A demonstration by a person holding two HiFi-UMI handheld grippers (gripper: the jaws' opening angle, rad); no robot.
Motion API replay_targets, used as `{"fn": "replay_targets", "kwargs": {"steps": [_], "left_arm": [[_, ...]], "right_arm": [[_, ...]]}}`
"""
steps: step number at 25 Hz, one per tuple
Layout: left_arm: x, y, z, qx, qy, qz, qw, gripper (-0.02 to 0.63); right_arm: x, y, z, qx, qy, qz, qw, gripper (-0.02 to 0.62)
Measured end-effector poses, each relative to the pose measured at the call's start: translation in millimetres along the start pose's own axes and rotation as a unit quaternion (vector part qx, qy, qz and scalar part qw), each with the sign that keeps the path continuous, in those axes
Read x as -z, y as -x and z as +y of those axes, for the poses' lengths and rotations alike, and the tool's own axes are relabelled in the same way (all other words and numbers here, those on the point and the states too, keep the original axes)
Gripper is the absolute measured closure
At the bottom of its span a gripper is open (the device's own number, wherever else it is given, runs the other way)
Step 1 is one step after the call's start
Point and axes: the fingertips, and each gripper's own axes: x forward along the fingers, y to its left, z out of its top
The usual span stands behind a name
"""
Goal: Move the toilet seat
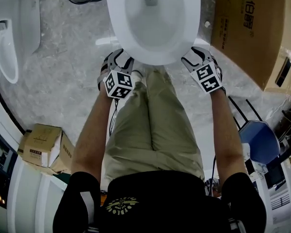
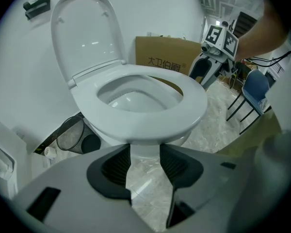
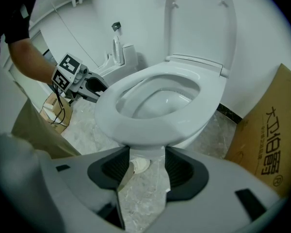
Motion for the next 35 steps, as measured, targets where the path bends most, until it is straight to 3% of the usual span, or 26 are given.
{"fn": "replay_targets", "kwargs": {"steps": [35], "left_arm": [[-66,92,21,0.003,0.011,0.012,0.9999,0.413]], "right_arm": [[-69,99,3,-0.009,-0.026,-0.043,0.999,0.365]]}}
